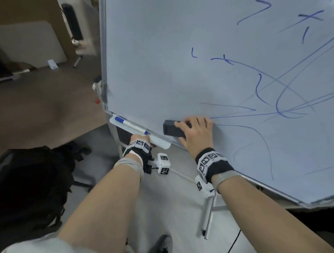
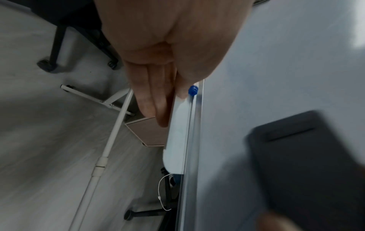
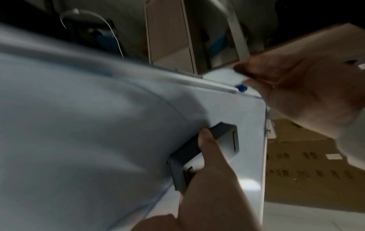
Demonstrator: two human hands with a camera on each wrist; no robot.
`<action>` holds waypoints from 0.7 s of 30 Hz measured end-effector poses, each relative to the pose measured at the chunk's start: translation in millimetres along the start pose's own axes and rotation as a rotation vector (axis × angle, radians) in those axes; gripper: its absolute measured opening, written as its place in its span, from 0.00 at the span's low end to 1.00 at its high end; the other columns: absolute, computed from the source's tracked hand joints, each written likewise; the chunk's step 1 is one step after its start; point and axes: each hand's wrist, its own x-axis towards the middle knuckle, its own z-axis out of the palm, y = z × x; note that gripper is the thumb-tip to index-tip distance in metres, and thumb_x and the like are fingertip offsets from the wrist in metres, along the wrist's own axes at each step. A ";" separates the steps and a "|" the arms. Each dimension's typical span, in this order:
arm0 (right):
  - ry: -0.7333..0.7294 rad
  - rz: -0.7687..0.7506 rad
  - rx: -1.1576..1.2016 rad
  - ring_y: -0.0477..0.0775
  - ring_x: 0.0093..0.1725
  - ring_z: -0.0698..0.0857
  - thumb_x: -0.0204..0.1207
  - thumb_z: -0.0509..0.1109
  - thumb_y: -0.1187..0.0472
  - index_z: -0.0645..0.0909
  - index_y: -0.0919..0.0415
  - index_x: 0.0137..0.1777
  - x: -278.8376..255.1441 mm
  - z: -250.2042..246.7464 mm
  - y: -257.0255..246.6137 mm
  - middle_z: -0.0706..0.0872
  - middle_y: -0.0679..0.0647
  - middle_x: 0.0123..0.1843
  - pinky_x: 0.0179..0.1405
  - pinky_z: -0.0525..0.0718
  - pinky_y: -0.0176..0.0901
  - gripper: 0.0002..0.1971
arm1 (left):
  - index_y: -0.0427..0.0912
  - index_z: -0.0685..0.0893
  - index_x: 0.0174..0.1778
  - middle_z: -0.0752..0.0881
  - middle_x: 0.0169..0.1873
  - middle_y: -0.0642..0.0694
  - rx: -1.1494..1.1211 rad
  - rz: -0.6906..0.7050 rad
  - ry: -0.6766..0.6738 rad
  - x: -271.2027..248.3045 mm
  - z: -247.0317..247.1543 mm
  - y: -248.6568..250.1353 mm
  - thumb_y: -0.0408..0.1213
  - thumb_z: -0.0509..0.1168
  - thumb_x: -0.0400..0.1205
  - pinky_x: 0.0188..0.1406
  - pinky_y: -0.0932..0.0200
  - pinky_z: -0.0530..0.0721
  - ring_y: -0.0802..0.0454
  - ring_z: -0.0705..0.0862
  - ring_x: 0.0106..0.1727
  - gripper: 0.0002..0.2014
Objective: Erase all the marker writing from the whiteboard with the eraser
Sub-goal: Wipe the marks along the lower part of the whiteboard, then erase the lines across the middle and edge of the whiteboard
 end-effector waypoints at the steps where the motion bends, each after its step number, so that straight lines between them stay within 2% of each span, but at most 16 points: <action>1: -0.049 -0.019 -0.007 0.61 0.52 0.77 0.56 0.86 0.55 0.84 0.45 0.56 -8.3 4.2 0.6 0.82 0.52 0.52 0.59 0.65 0.57 0.26 | 0.32 0.78 0.70 0.87 0.62 0.41 0.117 -0.014 0.008 -8.5 -1.9 5.4 0.41 0.64 0.85 0.51 0.62 0.90 0.48 0.89 0.58 0.21; 2: -0.093 -0.042 -0.024 0.60 0.52 0.77 0.54 0.87 0.56 0.85 0.45 0.55 -16.3 6.5 2.2 0.82 0.52 0.52 0.58 0.65 0.56 0.27 | 0.36 0.79 0.69 0.87 0.62 0.43 0.229 -0.022 0.004 -17.3 -3.6 7.5 0.45 0.64 0.85 0.57 0.62 0.87 0.48 0.88 0.61 0.21; 3: -0.120 -0.054 -0.038 0.60 0.53 0.77 0.52 0.88 0.56 0.85 0.45 0.54 -22.9 6.6 5.2 0.82 0.51 0.52 0.58 0.65 0.56 0.28 | 0.39 0.79 0.68 0.87 0.62 0.43 0.430 0.027 0.008 -20.4 -4.8 6.8 0.50 0.65 0.84 0.62 0.62 0.84 0.47 0.86 0.63 0.22; 5: -0.103 -0.012 -0.048 0.60 0.54 0.77 0.52 0.88 0.56 0.85 0.45 0.55 -26.1 -2.5 14.9 0.82 0.51 0.53 0.58 0.65 0.56 0.29 | 0.39 0.80 0.67 0.88 0.59 0.43 0.598 0.147 0.009 -33.6 -4.4 14.2 0.53 0.65 0.83 0.63 0.60 0.81 0.46 0.86 0.63 0.24; 6: -0.068 0.041 -0.039 0.59 0.54 0.76 0.54 0.87 0.55 0.85 0.46 0.56 -23.3 -10.0 20.3 0.82 0.52 0.54 0.59 0.65 0.56 0.28 | 0.38 0.79 0.66 0.87 0.57 0.43 0.611 0.180 -0.007 -39.1 -3.9 14.7 0.54 0.64 0.84 0.62 0.59 0.81 0.46 0.86 0.63 0.24; 7: -0.022 0.105 -0.026 0.60 0.55 0.77 0.56 0.86 0.53 0.84 0.46 0.58 -19.0 -19.0 25.1 0.82 0.52 0.55 0.61 0.66 0.57 0.27 | 0.38 0.79 0.66 0.87 0.56 0.44 0.610 0.145 0.020 -36.6 1.5 12.8 0.55 0.62 0.84 0.62 0.59 0.81 0.47 0.86 0.63 0.24; 9: 0.083 0.200 -0.014 0.60 0.55 0.77 0.60 0.84 0.51 0.84 0.46 0.60 -7.4 -33.8 34.2 0.82 0.53 0.56 0.63 0.66 0.57 0.26 | 0.39 0.77 0.68 0.86 0.60 0.45 0.647 0.169 0.073 -36.1 8.8 13.1 0.55 0.59 0.86 0.62 0.60 0.81 0.48 0.85 0.65 0.24; 12: 0.157 0.232 0.001 0.61 0.52 0.78 0.59 0.85 0.52 0.85 0.47 0.57 -2.0 -30.3 39.7 0.81 0.53 0.54 0.63 0.66 0.56 0.25 | 0.37 0.71 0.75 0.84 0.65 0.44 0.755 0.196 0.113 -25.8 13.9 17.9 0.49 0.60 0.86 0.64 0.61 0.80 0.48 0.82 0.68 0.25; 15: 0.073 0.247 0.035 0.61 0.53 0.77 0.57 0.87 0.53 0.84 0.47 0.57 -29.7 -2.4 30.5 0.80 0.53 0.53 0.61 0.65 0.55 0.27 | 0.42 0.81 0.67 0.86 0.60 0.47 1.101 0.254 0.084 -16.7 15.6 12.4 0.46 0.61 0.86 0.61 0.58 0.80 0.49 0.84 0.65 0.17; 17: -0.021 0.234 0.033 0.61 0.53 0.75 0.56 0.88 0.53 0.83 0.47 0.57 -58.2 17.3 21.7 0.80 0.54 0.52 0.59 0.66 0.56 0.28 | 0.43 0.82 0.64 0.86 0.60 0.48 1.343 0.314 0.080 -12.7 16.1 8.9 0.44 0.61 0.86 0.61 0.57 0.79 0.49 0.83 0.65 0.14; 21: -0.170 0.289 -0.019 0.61 0.50 0.75 0.54 0.89 0.50 0.81 0.48 0.53 -85.0 26.2 19.1 0.77 0.56 0.48 0.55 0.67 0.56 0.28 | 0.42 0.79 0.69 0.84 0.65 0.47 1.507 0.268 0.100 -6.2 24.4 6.1 0.41 0.59 0.87 0.67 0.55 0.77 0.48 0.81 0.68 0.16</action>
